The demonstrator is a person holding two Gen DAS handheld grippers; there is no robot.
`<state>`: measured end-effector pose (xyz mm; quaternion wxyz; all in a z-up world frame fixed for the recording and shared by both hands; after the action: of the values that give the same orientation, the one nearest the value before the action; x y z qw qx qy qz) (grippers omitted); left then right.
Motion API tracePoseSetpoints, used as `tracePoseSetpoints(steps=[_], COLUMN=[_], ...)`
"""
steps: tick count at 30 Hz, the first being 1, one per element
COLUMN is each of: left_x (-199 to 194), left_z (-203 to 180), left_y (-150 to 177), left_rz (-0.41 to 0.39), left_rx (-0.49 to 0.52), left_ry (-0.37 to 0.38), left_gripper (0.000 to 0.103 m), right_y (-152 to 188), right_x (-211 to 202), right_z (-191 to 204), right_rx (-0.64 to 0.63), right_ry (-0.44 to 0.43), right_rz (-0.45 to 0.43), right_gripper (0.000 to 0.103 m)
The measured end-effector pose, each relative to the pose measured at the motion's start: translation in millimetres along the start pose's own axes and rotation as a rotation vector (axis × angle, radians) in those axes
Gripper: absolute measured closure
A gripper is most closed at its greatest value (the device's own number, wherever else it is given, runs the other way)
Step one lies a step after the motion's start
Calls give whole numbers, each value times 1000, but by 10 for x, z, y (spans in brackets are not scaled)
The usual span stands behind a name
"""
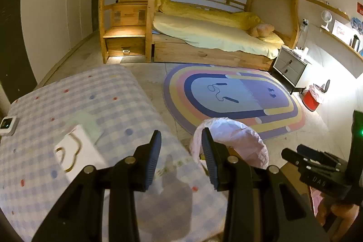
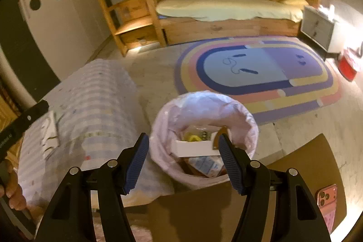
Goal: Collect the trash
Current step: 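Carry the paper and cone over the wastebasket and open both grippers, then return both tools to the table above the white swirl-printed paper bag, then grasp the white swirl-printed paper bag with the right gripper and lift it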
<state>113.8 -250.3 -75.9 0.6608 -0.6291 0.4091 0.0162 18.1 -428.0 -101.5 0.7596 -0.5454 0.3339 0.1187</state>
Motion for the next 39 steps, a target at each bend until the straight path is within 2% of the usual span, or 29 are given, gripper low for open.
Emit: tracePoseSetpoints(steps=[3,8,13,19,23,28,29,32,39], left_x=[-189,-525,-798,-893,-869,-772,-760,-719,-682], left_z=[138,493,979,1558,1836,2046,2079,2163,2239], left_y=[47,160,276,439,535,640,654,676,710], left_rz=[-8,-15,-24,19,42,67,69,74,81], left_rx=[-2,-37,-54,-115,-163,-190,-194,-205,-218], left_ry=[-15,-54,-173,-272,-310,-341,-343,-354,-356], left_gripper=[67,58,51,50,49,47,47,47,46], right_y=[-8,28,100,142,202,281,298,346,472], right_x=[-90,-117,-53,83,238,528,603,717,825], right_z=[254,844,1418,1936,2211,2520,2579,2687,2786], right_rx=[-37,-136,-240,-335,-388,-466,-479,-507,-578], right_ry=[-36,-134,-227,-304,-344,-361,-361,-362,-338], right_rz=[-7,-1,14,35,74,114,123,133,157], right_gripper=[39,39,44,56,56,54,49,42,43])
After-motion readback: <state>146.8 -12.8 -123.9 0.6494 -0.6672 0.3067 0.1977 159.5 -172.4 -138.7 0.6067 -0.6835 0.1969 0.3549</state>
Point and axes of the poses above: each gripper's, at about its wrist camera, not at the fingertips, and x roughly the way its jaws point, z to its left, y to its underside, the point moved 1 cm from there along x, roughly the way its jaws point, and after that the axes turned 7 degrees about -z, right-handed, at the moved point
